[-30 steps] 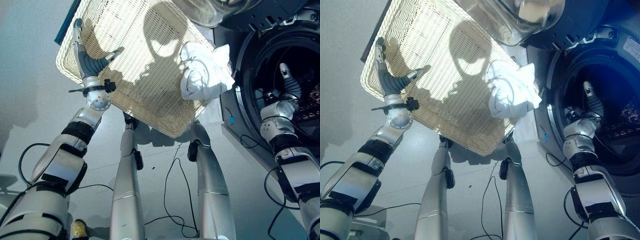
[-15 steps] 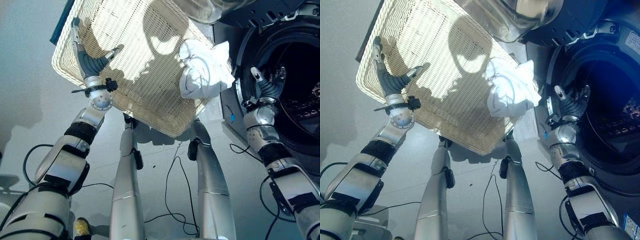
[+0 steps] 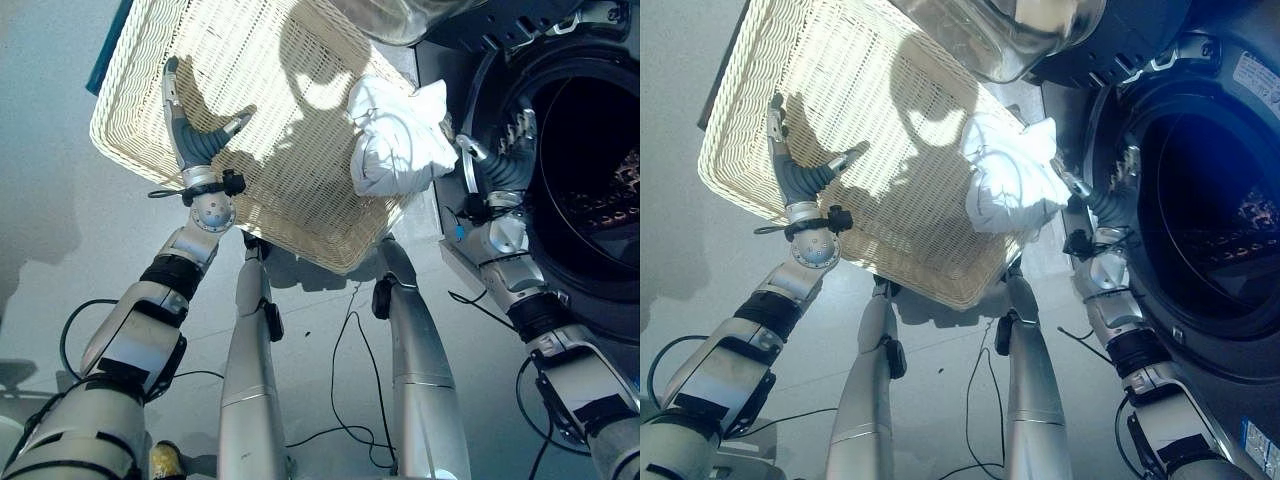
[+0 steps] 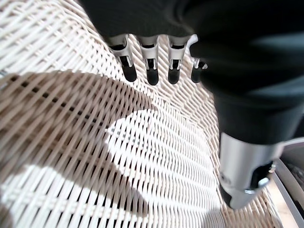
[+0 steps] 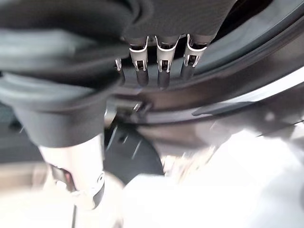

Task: Put the clothes into the washing machine.

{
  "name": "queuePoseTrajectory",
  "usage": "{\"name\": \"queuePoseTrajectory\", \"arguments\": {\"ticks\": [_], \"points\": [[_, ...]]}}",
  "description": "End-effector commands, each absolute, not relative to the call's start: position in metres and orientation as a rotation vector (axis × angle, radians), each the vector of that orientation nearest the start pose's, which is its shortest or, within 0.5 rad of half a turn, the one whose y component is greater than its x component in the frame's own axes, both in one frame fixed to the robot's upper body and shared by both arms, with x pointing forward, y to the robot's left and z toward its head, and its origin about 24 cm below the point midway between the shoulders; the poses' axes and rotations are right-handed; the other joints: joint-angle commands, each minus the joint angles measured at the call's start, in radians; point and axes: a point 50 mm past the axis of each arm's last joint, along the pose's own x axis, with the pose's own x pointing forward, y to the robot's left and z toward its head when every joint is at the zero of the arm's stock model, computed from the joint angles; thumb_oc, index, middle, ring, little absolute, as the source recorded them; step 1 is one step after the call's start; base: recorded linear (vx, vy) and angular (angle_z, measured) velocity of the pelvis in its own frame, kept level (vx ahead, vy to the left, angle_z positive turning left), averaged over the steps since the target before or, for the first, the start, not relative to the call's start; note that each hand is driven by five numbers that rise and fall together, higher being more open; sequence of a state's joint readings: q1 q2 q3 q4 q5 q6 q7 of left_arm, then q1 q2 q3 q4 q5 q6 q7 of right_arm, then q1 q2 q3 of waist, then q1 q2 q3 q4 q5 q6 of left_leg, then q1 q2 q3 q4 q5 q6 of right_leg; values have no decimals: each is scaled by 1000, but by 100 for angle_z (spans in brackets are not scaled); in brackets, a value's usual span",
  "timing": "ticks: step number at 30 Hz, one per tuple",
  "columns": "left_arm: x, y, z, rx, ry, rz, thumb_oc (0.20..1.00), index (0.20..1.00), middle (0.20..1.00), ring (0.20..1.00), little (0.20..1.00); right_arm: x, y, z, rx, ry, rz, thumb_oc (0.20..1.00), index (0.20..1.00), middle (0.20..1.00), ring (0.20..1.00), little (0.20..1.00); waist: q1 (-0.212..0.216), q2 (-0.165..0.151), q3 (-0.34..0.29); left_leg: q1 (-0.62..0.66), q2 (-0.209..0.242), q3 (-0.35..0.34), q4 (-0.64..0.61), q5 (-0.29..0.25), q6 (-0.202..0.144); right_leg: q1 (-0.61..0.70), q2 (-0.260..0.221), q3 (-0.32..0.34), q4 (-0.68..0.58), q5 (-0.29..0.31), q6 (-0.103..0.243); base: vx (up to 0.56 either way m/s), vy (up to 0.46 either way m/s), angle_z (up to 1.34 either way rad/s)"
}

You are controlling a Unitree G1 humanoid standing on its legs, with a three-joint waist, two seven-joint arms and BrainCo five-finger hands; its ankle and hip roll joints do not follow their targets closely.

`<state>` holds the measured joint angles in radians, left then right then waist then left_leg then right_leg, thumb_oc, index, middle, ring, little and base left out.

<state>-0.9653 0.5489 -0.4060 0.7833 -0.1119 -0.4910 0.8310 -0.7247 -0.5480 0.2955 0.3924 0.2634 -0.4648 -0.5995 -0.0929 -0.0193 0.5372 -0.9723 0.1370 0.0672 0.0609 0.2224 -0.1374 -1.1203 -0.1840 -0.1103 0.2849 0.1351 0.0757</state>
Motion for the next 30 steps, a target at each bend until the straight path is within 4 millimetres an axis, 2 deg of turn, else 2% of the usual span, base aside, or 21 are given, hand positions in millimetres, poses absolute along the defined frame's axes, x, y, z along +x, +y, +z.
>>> {"name": "queuePoseTrajectory", "arguments": {"ticks": [1,6,7,9,16,22,30], "points": [[369,203,248,311,-875,570,1000,1000,1000,1000,1000,333,-196,227,-276,-872,-324,1000,1000,1000,1000,1000,0,-1,-17,-50,22,-32,87,-44,-43,47,-23,12,-86,77,154,0,1,4],[368,201,248,308,-873,564,1000,1000,1000,1000,1000,327,-180,237,-426,-964,-283,1000,1000,1000,1000,1000,0,1,-17,-48,21,-35,87,-44,-41,50,-25,13,-85,75,157,-2,-1,2],[368,199,248,309,-873,559,1000,1000,1000,1000,1000,325,-173,241,-516,-1011,-257,1000,1000,1000,1000,1000,2,1,-17,-49,20,-37,90,-44,-40,49,-26,12,-83,74,158,0,0,0],[368,199,248,308,-873,555,1000,1000,1000,1000,1000,324,-166,244,-589,-1038,-223,1000,1000,1000,1000,1000,5,2,-17,-51,20,-40,94,-43,-40,50,-27,11,-79,73,159,0,0,0],[368,195,250,310,-879,538,1000,1000,1000,1000,1000,324,-149,249,-752,-1090,-131,1000,1000,1000,1000,1000,13,5,-17,-57,18,-48,101,-43,-40,49,-31,7,-74,69,161,-1,-4,1],[369,192,253,313,-883,529,1000,1000,1000,1000,1000,327,-139,249,-846,-1068,-34,1000,1000,1000,1000,1000,18,5,-17,-60,16,-54,106,-42,-41,48,-33,5,-71,69,161,-1,-6,2],[370,190,257,315,-891,518,1000,1000,1000,1000,1000,342,-135,230,-1019,-905,62,1000,1000,1000,1000,1000,25,4,-17,-70,16,-57,115,-38,-42,42,-36,-2,-60,67,157,2,-5,3]]}}
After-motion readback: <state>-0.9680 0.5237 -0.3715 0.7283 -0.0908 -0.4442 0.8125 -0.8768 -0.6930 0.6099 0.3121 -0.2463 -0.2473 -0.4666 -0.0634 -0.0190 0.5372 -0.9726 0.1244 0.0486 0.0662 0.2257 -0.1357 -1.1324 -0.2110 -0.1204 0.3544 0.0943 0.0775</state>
